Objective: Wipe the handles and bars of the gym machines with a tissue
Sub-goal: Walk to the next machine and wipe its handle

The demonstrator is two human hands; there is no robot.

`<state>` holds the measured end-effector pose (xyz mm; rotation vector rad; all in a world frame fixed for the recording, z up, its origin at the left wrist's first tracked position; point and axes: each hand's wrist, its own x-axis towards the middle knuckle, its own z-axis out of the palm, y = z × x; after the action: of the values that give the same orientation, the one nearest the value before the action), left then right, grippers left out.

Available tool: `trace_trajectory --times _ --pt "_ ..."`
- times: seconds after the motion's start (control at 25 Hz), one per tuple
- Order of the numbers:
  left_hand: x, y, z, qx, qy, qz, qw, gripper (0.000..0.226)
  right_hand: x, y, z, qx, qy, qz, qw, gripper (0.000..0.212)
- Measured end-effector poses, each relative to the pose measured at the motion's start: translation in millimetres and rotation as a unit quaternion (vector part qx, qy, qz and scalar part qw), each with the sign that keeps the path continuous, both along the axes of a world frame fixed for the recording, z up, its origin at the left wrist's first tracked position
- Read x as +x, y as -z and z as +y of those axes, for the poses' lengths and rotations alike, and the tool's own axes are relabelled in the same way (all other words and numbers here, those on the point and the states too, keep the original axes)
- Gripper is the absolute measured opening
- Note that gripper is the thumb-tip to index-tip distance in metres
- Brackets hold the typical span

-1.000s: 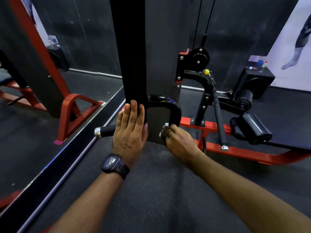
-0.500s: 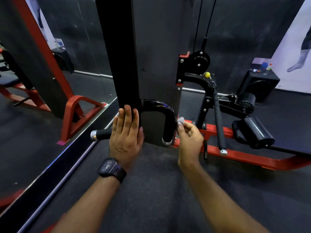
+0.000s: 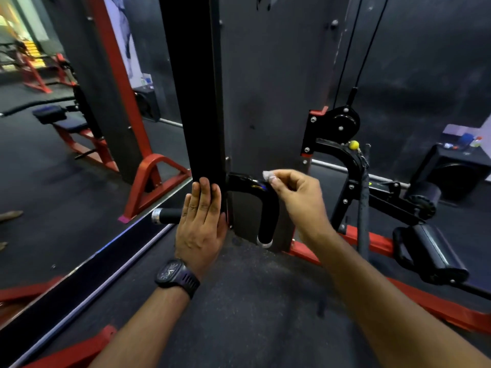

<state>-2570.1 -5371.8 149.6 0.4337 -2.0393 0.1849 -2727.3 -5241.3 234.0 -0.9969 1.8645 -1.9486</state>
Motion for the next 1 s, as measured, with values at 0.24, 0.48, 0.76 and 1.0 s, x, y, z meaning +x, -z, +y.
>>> trace_trajectory --times 0.24,0.48,0.76,1.0 --pt "5 -6 12 0.004 -0.048 0.004 0.999 0.068 14 -29 -11 0.029 -0.05 0.242 0.969 0.011" --pt "13 -13 17 -0.001 -0.1 -0.034 0.994 0.059 10 -23 -11 -0.028 -0.048 0.508 0.86 0.018" --pt "16 -16 27 0.009 -0.135 -0.05 0.99 0.064 -5 50 40 -0.02 0.045 0.542 0.839 0.023" --pt "49 -10 38 0.093 -0.12 -0.068 0.986 0.072 37 78 38 0.008 -0.009 0.506 0.862 0.022"
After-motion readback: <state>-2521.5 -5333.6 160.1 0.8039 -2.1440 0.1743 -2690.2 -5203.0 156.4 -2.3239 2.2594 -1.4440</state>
